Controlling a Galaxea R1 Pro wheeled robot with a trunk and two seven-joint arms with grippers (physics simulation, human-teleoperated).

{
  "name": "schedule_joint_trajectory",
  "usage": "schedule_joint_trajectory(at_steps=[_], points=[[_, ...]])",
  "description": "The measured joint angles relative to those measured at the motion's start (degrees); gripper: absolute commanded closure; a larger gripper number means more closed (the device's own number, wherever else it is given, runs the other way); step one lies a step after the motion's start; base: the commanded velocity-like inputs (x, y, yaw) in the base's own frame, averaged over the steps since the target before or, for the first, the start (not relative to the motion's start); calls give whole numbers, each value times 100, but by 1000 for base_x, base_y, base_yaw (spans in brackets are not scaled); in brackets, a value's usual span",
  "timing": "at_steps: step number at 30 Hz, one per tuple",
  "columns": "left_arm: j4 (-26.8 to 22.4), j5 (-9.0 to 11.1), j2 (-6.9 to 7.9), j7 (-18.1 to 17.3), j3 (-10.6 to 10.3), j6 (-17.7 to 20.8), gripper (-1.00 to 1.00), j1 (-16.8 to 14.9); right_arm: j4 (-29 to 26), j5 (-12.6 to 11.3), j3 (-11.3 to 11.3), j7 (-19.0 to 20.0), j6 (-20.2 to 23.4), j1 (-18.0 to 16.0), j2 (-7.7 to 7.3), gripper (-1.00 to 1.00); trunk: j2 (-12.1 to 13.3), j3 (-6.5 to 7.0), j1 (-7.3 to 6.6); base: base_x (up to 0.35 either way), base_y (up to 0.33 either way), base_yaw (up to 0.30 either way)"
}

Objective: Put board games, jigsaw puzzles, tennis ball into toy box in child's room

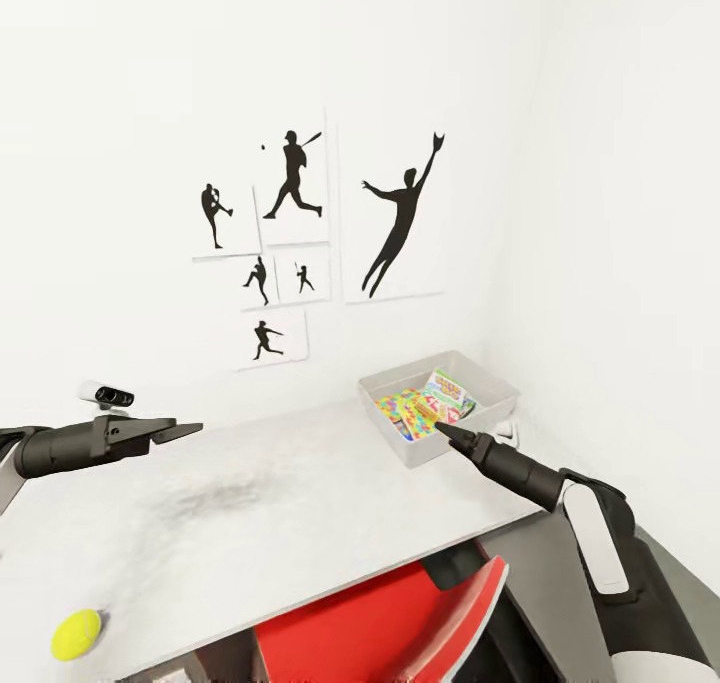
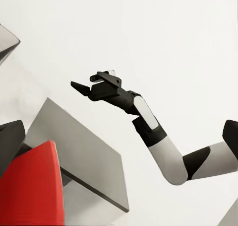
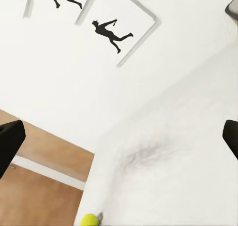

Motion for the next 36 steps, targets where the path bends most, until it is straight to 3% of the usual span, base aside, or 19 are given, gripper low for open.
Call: schedule_joint_trajectory(at_steps=[8, 20, 26, 36], points=[[-1, -5, 4, 0, 0, 0, -100, 2, 3, 8, 43, -232, -3, -1, 12, -100, 0, 0, 1, -182, 174, 244], [0, -4, 4, -1, 1, 0, -100, 2, 7, -17, 63, -721, 9, -1, 29, -100, 0, 0, 1, -203, 18, 281], [0, -6, 4, -1, 0, 0, -100, 3, 10, -17, 388, -1287, -1, -2, 39, -100, -1, 0, -1, -106, 0, 283], [3, -9, 2, -1, 1, 0, -100, 0, -8, -27, 525, -1788, -12, 0, 79, -100, -1, 0, -2, -6, 0, 135]])
